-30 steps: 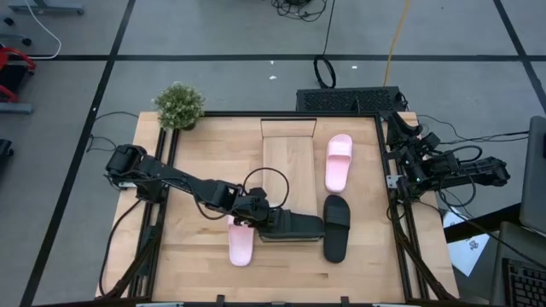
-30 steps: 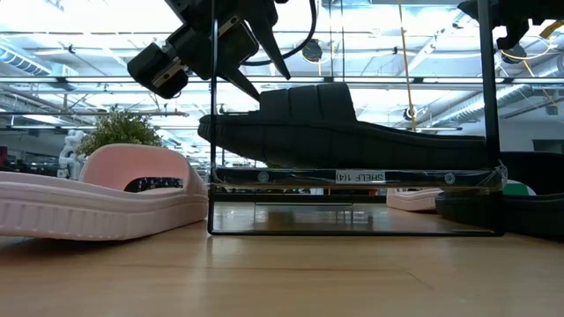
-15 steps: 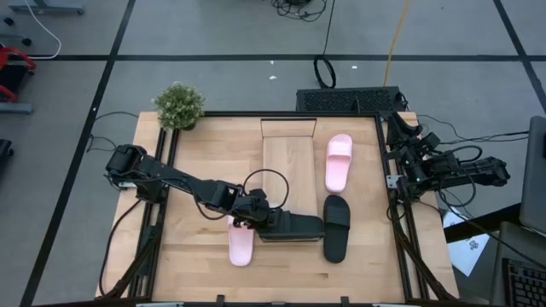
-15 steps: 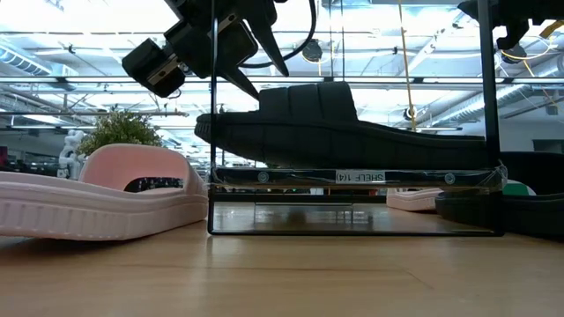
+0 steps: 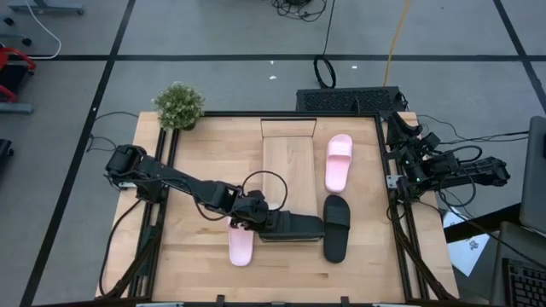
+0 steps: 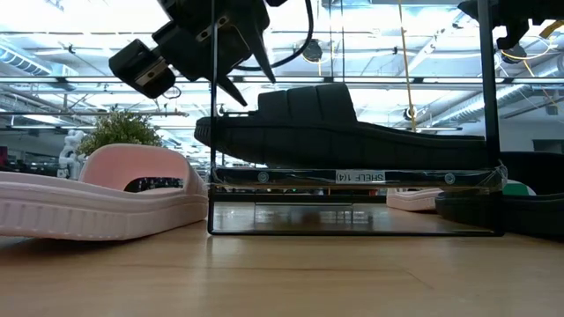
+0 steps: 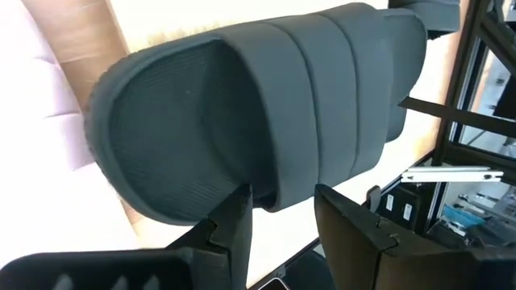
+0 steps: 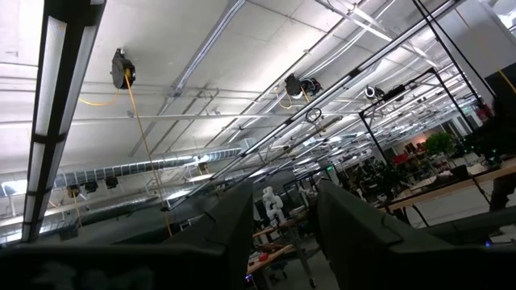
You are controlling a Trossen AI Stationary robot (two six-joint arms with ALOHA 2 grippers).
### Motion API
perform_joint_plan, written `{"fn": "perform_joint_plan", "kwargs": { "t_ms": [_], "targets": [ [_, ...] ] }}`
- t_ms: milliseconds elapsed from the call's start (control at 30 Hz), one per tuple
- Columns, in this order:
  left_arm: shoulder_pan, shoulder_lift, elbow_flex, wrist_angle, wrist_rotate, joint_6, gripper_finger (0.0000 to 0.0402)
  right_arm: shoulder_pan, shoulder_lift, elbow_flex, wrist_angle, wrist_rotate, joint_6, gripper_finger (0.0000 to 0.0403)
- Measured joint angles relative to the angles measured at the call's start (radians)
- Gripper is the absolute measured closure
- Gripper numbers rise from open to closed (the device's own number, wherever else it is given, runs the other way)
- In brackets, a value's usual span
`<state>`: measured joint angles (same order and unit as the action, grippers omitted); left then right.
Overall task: Pick and place slides into the shelf
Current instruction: Put the bottom pink slipper on the shelf
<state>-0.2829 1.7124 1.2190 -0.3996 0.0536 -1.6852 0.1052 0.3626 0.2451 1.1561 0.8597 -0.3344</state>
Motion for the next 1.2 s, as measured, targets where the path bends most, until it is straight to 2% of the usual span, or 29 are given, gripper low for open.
{"fn": "perform_joint_plan", "kwargs": {
  "t_ms": [367,500,767,1067,1200],
  "targets": [
    [-0.003,-0.064,0.000,-0.083,-0.063,-0.001,0.0272,0.000,0.000,0.000,0.000,0.000,-0.001,0.0275],
    [-0.015,-0.120,0.001,-0.202,-0.107,-0.009,0.0272,0.000,0.000,0.000,0.005,0.000,0.000,0.0275],
    [-0.045,-0.204,0.001,-0.425,-0.122,-0.025,0.0272,0.000,0.000,0.000,0.007,0.000,0.000,0.0275],
    [-0.122,-0.196,0.000,-0.438,-0.155,0.005,0.0272,0.000,0.000,0.000,0.007,0.001,0.000,0.0275],
    [-0.178,-0.194,0.000,-0.459,-0.204,0.033,0.0272,0.000,0.000,0.000,0.007,0.001,-0.015,0.0275]
  ]
}}
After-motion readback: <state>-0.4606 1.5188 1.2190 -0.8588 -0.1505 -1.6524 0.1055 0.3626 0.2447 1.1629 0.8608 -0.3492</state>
